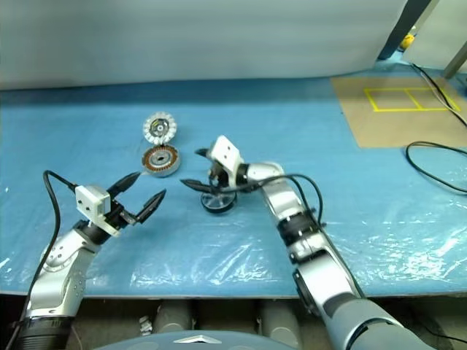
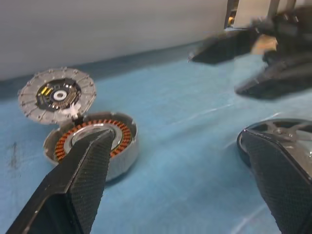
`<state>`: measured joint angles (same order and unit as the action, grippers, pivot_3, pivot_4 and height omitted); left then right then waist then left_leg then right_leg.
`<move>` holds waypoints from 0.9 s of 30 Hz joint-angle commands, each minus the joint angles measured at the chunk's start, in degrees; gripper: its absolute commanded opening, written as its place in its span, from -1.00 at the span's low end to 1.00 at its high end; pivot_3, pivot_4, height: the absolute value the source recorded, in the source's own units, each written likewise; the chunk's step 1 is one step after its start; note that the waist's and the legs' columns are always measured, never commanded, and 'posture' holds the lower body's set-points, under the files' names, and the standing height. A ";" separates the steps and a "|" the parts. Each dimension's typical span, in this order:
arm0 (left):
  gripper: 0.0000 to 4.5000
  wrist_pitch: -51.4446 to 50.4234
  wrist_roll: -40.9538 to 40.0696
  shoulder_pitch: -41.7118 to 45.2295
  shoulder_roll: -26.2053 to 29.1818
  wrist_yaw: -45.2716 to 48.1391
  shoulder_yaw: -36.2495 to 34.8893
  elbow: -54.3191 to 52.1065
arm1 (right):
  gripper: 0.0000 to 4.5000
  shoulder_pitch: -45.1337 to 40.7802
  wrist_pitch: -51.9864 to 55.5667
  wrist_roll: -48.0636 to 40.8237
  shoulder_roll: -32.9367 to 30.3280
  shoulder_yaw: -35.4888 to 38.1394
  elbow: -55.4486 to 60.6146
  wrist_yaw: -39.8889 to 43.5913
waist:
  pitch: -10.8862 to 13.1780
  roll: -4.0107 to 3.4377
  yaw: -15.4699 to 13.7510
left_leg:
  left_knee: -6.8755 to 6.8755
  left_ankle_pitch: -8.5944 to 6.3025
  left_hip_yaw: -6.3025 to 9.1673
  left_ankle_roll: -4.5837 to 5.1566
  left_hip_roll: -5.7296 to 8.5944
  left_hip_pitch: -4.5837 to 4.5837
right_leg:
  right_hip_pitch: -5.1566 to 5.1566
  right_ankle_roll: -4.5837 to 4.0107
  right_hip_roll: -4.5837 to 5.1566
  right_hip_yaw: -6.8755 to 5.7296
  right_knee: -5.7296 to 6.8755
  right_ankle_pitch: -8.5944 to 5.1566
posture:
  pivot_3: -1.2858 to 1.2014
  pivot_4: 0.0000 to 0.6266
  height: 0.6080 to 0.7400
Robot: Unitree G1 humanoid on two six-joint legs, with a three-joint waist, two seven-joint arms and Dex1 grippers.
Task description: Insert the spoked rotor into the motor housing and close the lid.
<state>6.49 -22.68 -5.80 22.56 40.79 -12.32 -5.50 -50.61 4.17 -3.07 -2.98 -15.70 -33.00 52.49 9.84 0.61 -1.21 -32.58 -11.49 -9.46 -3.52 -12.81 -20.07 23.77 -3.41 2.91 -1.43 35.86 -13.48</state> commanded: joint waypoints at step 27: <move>0.98 5.31 1.07 -12.60 -3.43 -7.79 -3.27 -9.64 | 1.00 -26.94 -11.11 24.24 19.87 -8.43 -43.88 -17.49 | 0.05 -0.08 -0.48 | -0.14 -0.02 -0.09 0.01 -0.14 -0.48 | 0.47 -0.16 0.01 -0.11 0.19 -0.06 | 0.03 -0.52 1.00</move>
<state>10.81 -21.36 -18.31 18.90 33.21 -14.98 -13.12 -77.13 -5.41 21.11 9.53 -24.49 -77.75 35.95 9.89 0.53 -1.70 -32.72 -11.51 -9.55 -3.51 -12.94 -20.54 24.24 -3.57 2.92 -1.53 36.05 -13.54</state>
